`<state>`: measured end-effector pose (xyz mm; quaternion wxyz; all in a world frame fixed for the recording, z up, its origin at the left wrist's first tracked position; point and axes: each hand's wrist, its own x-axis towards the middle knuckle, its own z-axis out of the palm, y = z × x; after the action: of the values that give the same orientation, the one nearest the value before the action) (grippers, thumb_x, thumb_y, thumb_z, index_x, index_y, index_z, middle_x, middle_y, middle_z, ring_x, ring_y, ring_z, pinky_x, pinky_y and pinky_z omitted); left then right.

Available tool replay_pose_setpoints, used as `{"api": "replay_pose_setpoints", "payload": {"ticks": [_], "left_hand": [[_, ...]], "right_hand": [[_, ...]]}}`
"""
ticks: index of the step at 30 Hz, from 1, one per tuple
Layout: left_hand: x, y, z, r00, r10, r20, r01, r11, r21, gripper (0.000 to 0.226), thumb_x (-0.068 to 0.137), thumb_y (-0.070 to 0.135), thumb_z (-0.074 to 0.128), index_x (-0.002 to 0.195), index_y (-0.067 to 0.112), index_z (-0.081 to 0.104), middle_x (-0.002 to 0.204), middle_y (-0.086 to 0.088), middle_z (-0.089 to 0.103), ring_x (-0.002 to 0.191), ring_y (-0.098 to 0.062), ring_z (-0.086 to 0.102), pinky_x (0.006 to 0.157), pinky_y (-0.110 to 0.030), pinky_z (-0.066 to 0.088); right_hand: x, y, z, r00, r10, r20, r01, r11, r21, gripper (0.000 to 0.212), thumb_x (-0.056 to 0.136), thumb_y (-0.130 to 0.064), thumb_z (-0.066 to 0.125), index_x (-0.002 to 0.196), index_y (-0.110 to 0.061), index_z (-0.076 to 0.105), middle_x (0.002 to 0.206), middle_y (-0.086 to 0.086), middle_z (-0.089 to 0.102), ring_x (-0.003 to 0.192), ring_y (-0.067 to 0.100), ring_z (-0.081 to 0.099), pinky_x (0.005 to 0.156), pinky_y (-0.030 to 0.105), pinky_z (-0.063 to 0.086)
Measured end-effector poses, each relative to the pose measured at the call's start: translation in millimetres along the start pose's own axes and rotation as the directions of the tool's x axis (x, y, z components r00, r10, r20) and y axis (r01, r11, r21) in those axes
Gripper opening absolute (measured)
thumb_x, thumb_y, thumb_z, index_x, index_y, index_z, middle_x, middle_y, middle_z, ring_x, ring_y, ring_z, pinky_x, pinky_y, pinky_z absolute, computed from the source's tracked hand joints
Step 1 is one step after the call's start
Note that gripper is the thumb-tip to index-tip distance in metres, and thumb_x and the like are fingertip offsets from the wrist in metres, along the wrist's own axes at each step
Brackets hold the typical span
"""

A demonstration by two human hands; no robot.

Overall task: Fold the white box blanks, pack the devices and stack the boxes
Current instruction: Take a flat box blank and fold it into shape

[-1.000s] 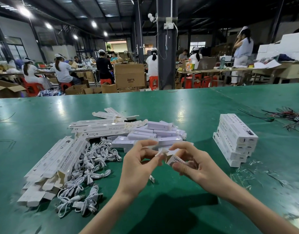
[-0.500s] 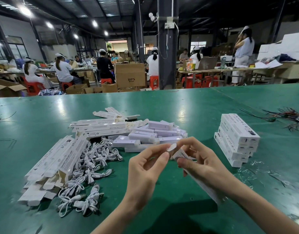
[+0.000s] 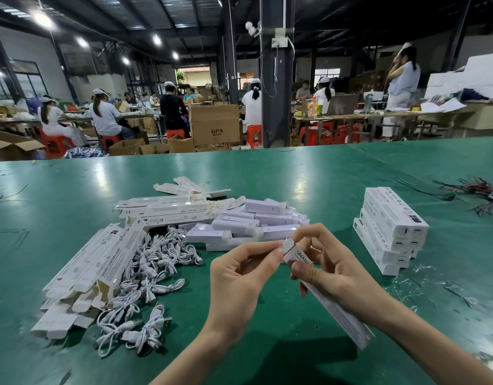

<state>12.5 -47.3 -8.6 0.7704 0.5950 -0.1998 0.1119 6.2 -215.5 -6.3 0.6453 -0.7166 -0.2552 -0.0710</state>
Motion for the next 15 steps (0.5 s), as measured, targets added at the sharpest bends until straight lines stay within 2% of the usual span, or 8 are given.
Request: {"api": "replay_pose_setpoints", "payload": {"ticks": [5, 10, 15], "left_hand": [[3.7, -0.6, -2.5, 0.995, -0.102, -0.008, 0.102, 0.995, -0.020, 0.014, 0.078, -0.001, 0.072, 0.080, 0.011, 0.078, 0.083, -0.009, 0.076, 0.078, -0.013, 0.070, 0.073, -0.017, 0.053], [6.1, -0.3, -4.5, 0.991, -0.134, 0.002, 0.134, 0.990, 0.033, 0.017, 0.078, -0.004, 0.071, 0.073, 0.012, 0.076, 0.083, -0.009, 0.075, 0.079, -0.015, 0.070, 0.074, -0.019, 0.054], [7.2, -0.9, -5.6, 0.991, -0.133, 0.018, 0.132, 0.990, 0.045, 0.017, 0.077, -0.002, 0.073, 0.066, 0.011, 0.074, 0.079, -0.011, 0.075, 0.074, -0.014, 0.069, 0.071, -0.019, 0.053]], "right_hand": [[-0.1, 1.6, 1.8, 1.000, -0.002, 0.001, 0.002, 0.999, -0.038, 0.029, 0.083, -0.030, 0.067, 0.107, -0.027, 0.052, 0.082, -0.003, 0.053, 0.082, 0.025, 0.057, 0.062, 0.034, 0.055], [-1.0, 1.6, 3.4, 1.000, -0.013, -0.008, 0.013, 0.997, -0.074, 0.027, 0.083, -0.028, 0.068, 0.103, -0.026, 0.051, 0.082, 0.003, 0.053, 0.079, 0.017, 0.055, 0.060, 0.038, 0.056], [-3.3, 2.7, 6.2, 1.000, 0.002, -0.015, -0.003, 0.996, -0.086, 0.025, 0.083, -0.025, 0.069, 0.102, -0.028, 0.053, 0.083, 0.003, 0.054, 0.081, 0.016, 0.054, 0.062, 0.033, 0.053]]}}
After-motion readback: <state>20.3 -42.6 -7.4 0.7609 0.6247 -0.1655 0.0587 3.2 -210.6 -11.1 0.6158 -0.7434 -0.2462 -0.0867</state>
